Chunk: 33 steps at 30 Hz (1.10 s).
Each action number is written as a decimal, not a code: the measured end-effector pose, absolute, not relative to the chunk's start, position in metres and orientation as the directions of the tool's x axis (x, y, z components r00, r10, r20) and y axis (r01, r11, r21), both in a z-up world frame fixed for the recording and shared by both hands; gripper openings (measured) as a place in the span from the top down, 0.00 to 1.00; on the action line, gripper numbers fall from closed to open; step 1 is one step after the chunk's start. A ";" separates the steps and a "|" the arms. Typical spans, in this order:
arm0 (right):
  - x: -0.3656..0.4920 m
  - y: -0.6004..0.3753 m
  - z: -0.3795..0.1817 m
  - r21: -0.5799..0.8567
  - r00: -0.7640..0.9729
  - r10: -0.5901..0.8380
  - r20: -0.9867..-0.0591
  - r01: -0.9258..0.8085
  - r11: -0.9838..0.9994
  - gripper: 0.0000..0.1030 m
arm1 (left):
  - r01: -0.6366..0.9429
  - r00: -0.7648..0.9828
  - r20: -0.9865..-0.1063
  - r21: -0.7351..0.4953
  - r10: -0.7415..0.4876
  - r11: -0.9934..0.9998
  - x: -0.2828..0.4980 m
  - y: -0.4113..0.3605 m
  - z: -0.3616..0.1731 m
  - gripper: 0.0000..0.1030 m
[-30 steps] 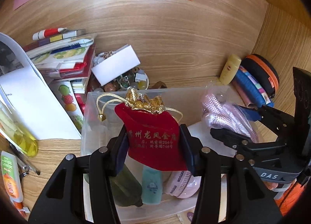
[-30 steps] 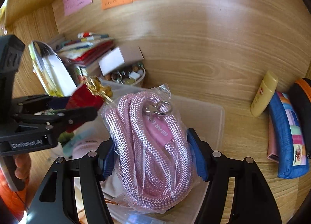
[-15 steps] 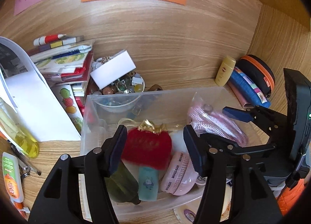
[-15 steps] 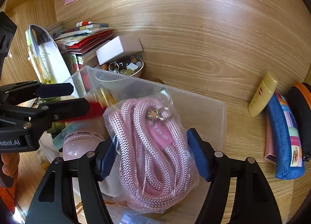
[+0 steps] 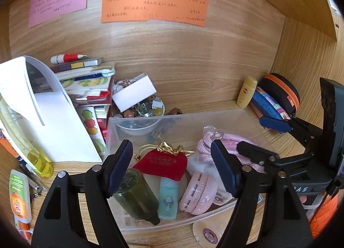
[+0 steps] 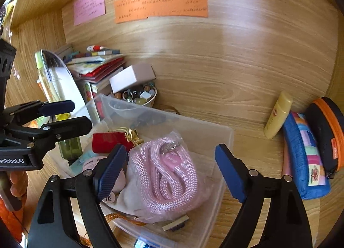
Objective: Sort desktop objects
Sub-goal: 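Open both tools to drop the pouch and rope into the box, then withdraw both tools from the box toward the soap bar and blue card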
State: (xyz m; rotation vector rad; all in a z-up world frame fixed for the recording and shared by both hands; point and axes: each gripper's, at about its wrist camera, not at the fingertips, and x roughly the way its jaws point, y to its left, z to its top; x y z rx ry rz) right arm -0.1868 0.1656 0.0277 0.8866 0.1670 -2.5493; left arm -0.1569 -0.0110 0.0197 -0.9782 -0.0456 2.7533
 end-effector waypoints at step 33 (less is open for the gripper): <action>-0.101 0.200 -0.016 -0.047 -0.650 -0.234 -0.723 0.384 -0.922 0.18 | -0.135 -0.679 -0.731 0.024 0.074 -0.991 -0.063 -0.051 -0.029 0.09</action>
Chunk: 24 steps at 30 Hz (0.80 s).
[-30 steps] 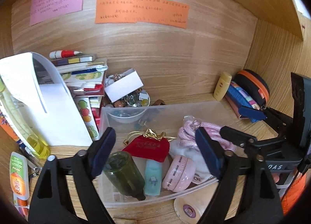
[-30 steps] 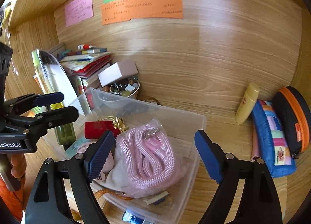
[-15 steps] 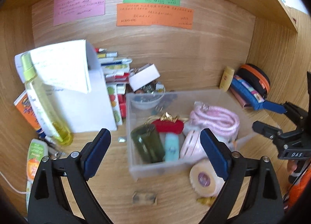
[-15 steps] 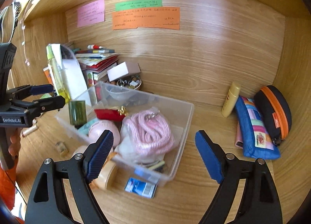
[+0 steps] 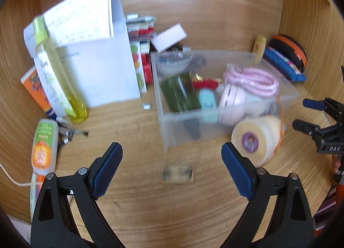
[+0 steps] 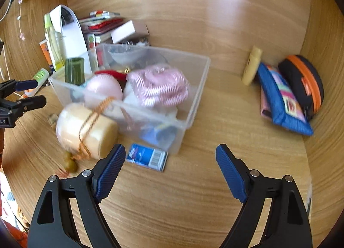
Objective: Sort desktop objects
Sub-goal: 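Withdraw both tools from the box toward the soap bar and blue card, then grasp the beige soap bar with the left tool while the right tool grasps the blue Max card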
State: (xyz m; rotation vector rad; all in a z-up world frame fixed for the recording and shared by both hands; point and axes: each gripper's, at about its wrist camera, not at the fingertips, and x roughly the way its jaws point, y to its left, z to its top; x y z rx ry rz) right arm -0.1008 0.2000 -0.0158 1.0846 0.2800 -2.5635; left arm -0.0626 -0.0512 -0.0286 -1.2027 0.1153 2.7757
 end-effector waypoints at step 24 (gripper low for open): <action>-0.112 0.178 -0.052 0.009 -0.542 -0.246 -0.804 0.402 -0.916 0.21 | -0.154 -0.590 -0.803 0.013 0.081 -0.988 -0.066 -0.053 -0.072 0.20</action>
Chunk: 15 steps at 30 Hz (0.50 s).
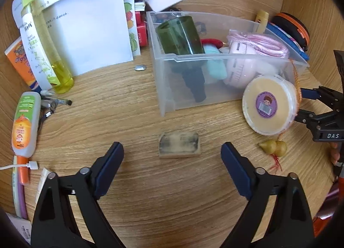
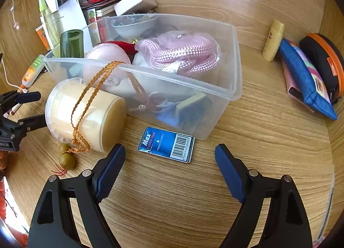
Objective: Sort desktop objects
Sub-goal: 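Grasp the beige soap bar with the left tool while the right tool grasps the blue Max card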
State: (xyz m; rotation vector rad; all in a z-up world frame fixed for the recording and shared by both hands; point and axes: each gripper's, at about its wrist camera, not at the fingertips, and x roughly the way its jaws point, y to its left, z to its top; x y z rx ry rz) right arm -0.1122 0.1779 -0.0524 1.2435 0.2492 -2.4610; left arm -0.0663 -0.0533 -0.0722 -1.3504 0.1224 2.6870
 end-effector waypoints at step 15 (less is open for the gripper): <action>-0.108 0.173 -0.051 0.011 -0.557 -0.260 -0.789 0.410 -0.912 0.54 | -0.154 -0.587 -0.804 -0.004 0.095 -0.988 -0.065 -0.058 -0.074 0.62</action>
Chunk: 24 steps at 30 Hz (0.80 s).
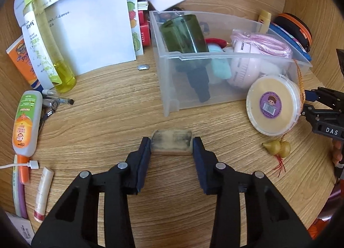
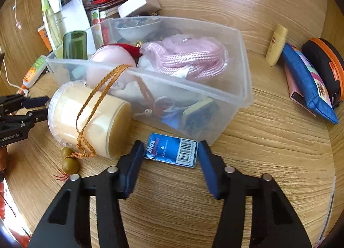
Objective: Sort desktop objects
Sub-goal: 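Grasp the beige soap bar with the left tool while the right tool grasps the blue Max card, then lift the soap bar and card with both tools and carry them over the box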
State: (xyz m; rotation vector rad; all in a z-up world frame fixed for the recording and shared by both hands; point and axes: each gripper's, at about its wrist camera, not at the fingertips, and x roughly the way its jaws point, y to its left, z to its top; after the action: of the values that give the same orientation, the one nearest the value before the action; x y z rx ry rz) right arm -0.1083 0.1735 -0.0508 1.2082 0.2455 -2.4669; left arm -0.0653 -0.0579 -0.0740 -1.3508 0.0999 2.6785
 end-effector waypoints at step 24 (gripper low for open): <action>-0.082 0.219 0.014 0.055 -0.712 -0.288 -0.640 0.332 -0.942 0.54 | -0.057 -0.709 -0.696 -0.097 0.109 -0.994 -0.047 -0.070 -0.022 0.62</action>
State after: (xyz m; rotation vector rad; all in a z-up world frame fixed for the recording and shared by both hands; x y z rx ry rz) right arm -0.0817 0.2185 0.0141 0.9679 0.0906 -2.6309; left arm -0.0467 -0.0695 -0.0217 -1.1563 -0.1042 2.8219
